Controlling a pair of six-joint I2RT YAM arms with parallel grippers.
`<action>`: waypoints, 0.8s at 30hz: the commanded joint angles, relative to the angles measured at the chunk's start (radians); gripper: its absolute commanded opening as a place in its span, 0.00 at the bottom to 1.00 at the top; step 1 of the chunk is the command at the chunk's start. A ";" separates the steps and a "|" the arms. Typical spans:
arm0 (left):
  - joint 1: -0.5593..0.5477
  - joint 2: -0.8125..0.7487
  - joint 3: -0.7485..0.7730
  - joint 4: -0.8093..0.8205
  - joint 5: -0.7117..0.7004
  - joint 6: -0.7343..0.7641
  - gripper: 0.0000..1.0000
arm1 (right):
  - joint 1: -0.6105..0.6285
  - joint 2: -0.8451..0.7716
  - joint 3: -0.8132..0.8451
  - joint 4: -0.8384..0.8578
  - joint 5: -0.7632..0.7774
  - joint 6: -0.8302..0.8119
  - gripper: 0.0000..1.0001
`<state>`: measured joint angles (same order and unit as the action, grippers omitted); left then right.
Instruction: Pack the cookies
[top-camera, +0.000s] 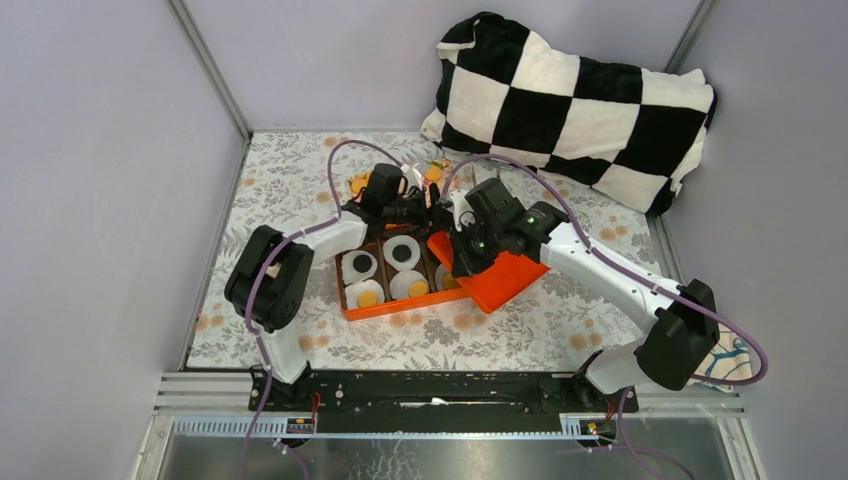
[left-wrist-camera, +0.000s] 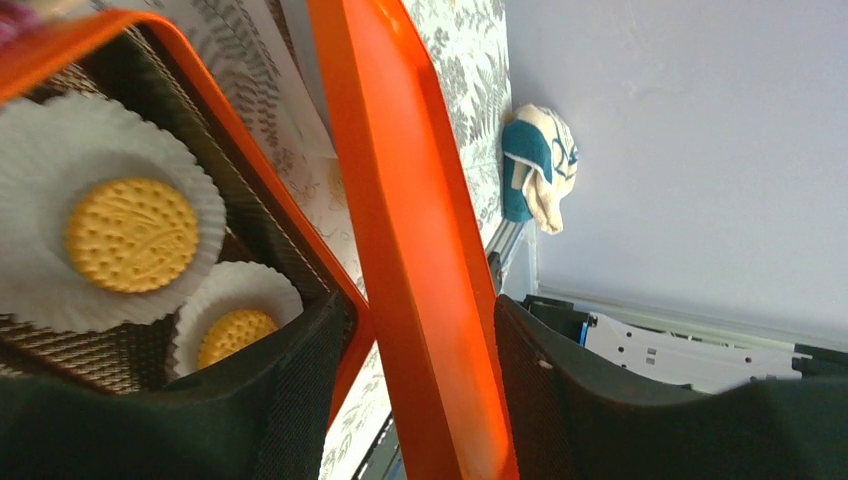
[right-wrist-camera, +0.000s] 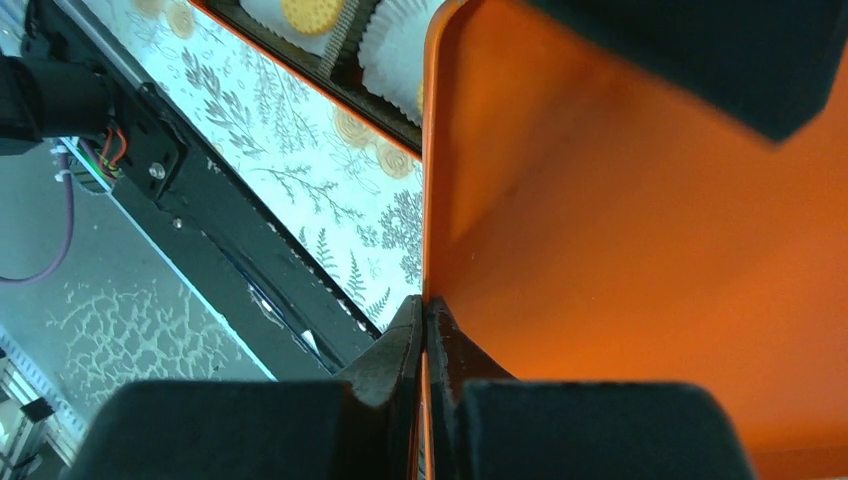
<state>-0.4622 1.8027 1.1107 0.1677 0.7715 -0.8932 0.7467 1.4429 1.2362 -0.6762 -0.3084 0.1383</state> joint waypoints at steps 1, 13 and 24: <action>-0.053 0.012 -0.039 0.079 0.022 -0.032 0.62 | 0.018 0.014 0.110 0.045 -0.013 -0.043 0.02; -0.071 0.022 -0.106 0.191 0.057 -0.104 0.29 | 0.025 0.042 0.122 0.058 0.000 -0.053 0.02; -0.069 0.025 0.013 -0.129 -0.053 0.019 0.01 | 0.061 -0.005 0.172 0.037 0.233 -0.064 0.30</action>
<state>-0.5129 1.8164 1.0592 0.1898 0.7391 -0.9459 0.7822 1.5009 1.3323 -0.7300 -0.2417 0.1032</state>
